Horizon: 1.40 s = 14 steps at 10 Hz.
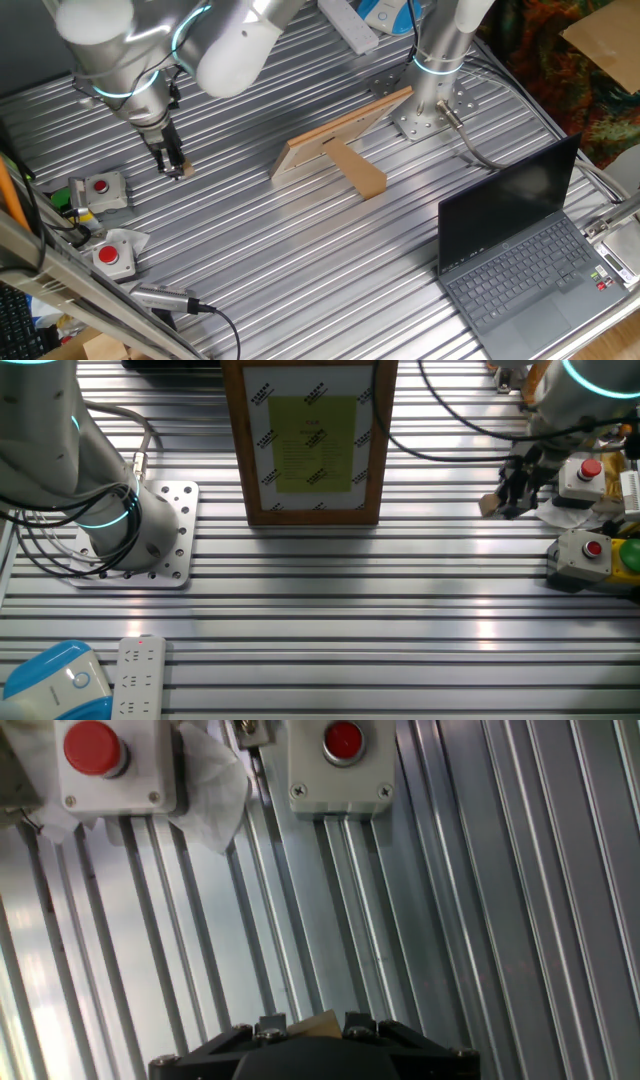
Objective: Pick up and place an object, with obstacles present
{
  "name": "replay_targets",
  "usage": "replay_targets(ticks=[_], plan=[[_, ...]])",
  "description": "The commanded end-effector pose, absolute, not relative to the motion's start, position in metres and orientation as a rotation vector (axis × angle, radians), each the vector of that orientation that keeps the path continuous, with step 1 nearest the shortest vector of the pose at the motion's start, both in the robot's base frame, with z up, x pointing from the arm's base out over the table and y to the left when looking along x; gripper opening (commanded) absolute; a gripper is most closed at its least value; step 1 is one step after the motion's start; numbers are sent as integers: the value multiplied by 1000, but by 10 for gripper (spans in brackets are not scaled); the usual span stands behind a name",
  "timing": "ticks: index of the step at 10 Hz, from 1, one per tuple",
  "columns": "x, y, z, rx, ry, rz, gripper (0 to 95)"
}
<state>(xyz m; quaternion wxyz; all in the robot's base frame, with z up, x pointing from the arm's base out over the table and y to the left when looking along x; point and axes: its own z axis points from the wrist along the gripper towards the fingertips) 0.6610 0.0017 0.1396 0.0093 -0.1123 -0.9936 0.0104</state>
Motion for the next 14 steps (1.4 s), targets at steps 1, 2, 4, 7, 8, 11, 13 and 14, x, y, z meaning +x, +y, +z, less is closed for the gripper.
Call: replay_targets(ticks=[1, 2, 4, 7, 8, 11, 13, 14], plan=[[659, 2, 141, -341, -3104, 36, 0], [659, 2, 140, -331, -3104, 41, 0], [659, 2, 140, -308, -3106, 58, 0], [659, 2, 140, -245, -3116, 66, 0], [659, 2, 140, -160, -3125, 29, 0], [659, 2, 140, 40, -3146, -52, 0], [659, 2, 140, 124, -3148, -71, 0], [659, 2, 140, 120, -3140, -67, 0]])
